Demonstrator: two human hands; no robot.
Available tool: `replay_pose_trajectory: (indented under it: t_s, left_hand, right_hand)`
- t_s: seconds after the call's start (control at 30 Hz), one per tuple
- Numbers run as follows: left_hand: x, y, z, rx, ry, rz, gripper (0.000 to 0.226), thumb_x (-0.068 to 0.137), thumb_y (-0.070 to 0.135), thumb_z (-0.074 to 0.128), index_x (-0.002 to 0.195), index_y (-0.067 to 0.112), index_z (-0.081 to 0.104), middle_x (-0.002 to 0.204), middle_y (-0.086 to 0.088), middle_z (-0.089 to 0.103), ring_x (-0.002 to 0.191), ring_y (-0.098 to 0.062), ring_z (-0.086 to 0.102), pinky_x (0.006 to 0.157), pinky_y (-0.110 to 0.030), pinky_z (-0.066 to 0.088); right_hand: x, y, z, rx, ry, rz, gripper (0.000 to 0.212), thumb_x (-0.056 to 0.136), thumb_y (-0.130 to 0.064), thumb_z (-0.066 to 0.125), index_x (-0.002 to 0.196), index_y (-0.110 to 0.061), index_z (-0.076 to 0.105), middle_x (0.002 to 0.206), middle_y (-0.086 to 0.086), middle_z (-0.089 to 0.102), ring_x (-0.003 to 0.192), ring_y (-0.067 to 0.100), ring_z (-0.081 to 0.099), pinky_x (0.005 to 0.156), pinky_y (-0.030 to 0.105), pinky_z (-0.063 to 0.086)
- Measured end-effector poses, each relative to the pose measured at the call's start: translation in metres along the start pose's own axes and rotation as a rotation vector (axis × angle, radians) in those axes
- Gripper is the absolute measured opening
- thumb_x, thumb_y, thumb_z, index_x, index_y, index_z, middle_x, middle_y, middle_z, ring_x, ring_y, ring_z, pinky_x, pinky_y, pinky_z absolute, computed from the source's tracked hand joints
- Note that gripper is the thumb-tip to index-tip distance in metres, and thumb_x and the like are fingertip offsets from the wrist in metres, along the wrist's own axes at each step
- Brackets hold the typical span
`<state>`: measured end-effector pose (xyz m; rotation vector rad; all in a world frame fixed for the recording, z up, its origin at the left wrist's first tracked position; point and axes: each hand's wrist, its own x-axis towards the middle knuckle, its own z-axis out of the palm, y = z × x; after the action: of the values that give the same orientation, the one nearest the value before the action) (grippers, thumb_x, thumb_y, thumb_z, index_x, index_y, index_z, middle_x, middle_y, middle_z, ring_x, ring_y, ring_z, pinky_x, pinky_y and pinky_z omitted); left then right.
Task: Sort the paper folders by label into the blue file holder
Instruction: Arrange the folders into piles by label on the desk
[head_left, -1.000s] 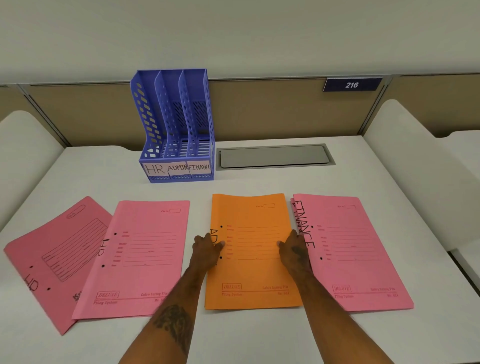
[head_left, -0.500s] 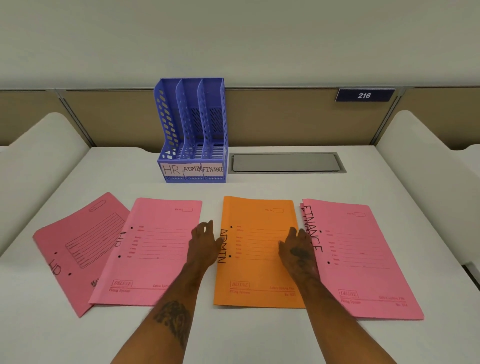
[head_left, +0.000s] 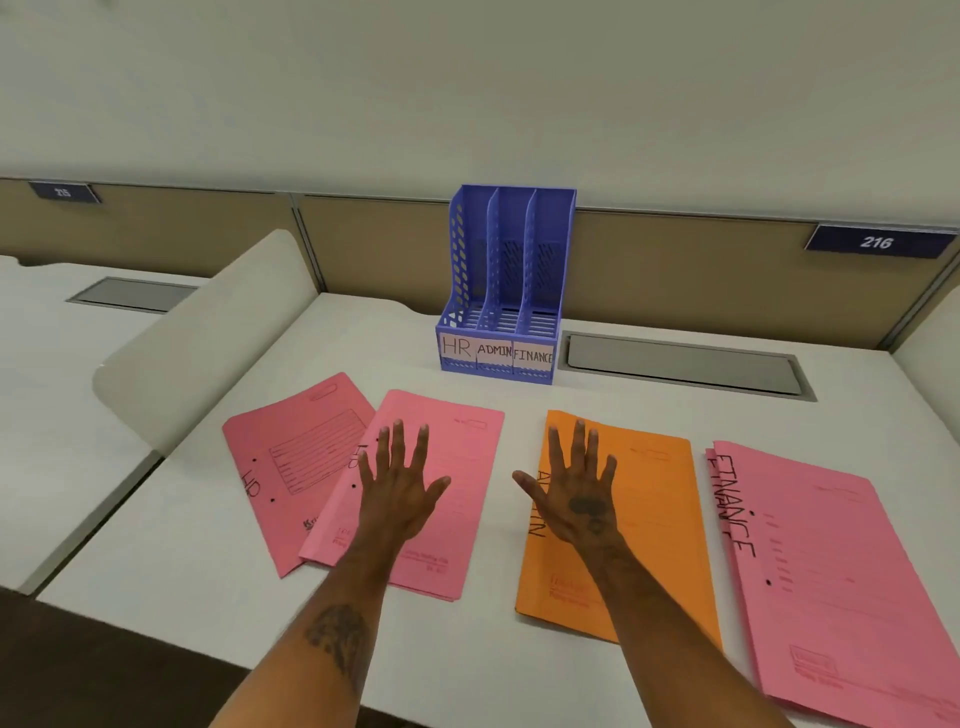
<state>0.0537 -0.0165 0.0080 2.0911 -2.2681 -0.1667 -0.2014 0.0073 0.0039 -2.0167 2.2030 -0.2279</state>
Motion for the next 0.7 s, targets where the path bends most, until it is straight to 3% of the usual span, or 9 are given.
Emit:
replay_pose_trajectory:
  t_s: [0.33, 0.53, 0.7]
  left_hand:
    - [0.018, -0.102, 0.001, -0.055, -0.075, 0.012, 0.086, 0.093, 0.072, 0.020, 0.145, 0.030, -0.034, 0.156, -0.009, -0.034, 0.143, -0.029, -0.032, 0.111, -0.055, -0.018]
    - [0.038, -0.141, 0.014, -0.090, -0.205, 0.060, 0.091, 0.094, 0.069, 0.031, 0.152, 0.025, -0.023, 0.162, -0.010, -0.023, 0.149, -0.031, -0.021, 0.115, -0.057, -0.014]
    - [0.045, -0.158, 0.026, -0.232, -0.300, 0.046, 0.094, 0.093, 0.060, 0.047, 0.157, 0.019, -0.009, 0.166, -0.010, -0.005, 0.153, -0.031, -0.002, 0.120, -0.056, 0.005]
  right_hand:
    - [0.019, -0.099, 0.039, 0.039, -0.013, 0.035, 0.093, 0.077, -0.084, 0.003, 0.148, -0.027, -0.021, 0.154, 0.011, -0.030, 0.144, 0.033, -0.023, 0.112, 0.058, -0.010]
    - [0.023, -0.143, 0.072, 0.070, -0.107, 0.178, 0.087, 0.086, -0.076, 0.018, 0.154, -0.024, 0.002, 0.160, 0.014, -0.014, 0.148, 0.037, 0.001, 0.113, 0.055, 0.023]
    - [0.016, -0.167, 0.087, 0.090, -0.200, 0.382, 0.085, 0.087, -0.074, 0.027, 0.152, -0.022, 0.010, 0.160, 0.017, 0.003, 0.143, 0.039, 0.020, 0.109, 0.054, 0.035]
